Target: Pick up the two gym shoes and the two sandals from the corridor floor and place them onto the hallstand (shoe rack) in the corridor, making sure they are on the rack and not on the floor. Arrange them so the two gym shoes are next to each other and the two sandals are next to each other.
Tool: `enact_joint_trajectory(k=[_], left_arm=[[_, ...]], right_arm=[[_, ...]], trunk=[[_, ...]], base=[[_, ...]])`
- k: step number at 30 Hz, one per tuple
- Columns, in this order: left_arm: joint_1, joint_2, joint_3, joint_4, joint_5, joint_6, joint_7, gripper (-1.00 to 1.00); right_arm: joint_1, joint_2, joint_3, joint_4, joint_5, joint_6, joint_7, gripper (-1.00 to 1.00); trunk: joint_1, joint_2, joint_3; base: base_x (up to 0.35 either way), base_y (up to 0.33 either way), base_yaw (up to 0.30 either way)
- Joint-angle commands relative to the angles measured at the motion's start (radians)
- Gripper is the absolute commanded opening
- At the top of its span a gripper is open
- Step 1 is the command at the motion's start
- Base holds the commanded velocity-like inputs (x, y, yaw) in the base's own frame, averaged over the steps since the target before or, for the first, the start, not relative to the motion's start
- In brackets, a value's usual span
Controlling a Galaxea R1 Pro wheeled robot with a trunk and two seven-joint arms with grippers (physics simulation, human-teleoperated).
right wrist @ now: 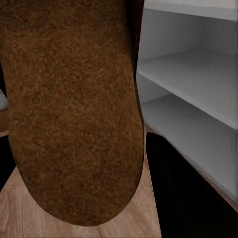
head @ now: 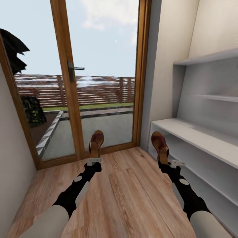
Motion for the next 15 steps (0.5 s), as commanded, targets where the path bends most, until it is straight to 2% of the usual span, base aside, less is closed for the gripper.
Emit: enact_joint_trajectory(k=[1,15], left_arm=[[-0.001,0.000,-0.002,0.001,0.007,-0.003,-0.002,-1.00],[-0.001,0.001,-0.002,0.001,0.006,-0.003,-0.002,-1.00]], right_arm=[[-0.001,0.000,-0.001,0.000,-0.008,-0.003,0.003,-1.00],[-0.001,0.000,-0.001,0.000,-0.008,-0.003,0.003,-1.00]], trunk=[[0.000,0.000,-0.001],[0.000,0.000,-0.001]], base=[[0.286,0.206,-0.261],[0.282,0.214,-0.263]])
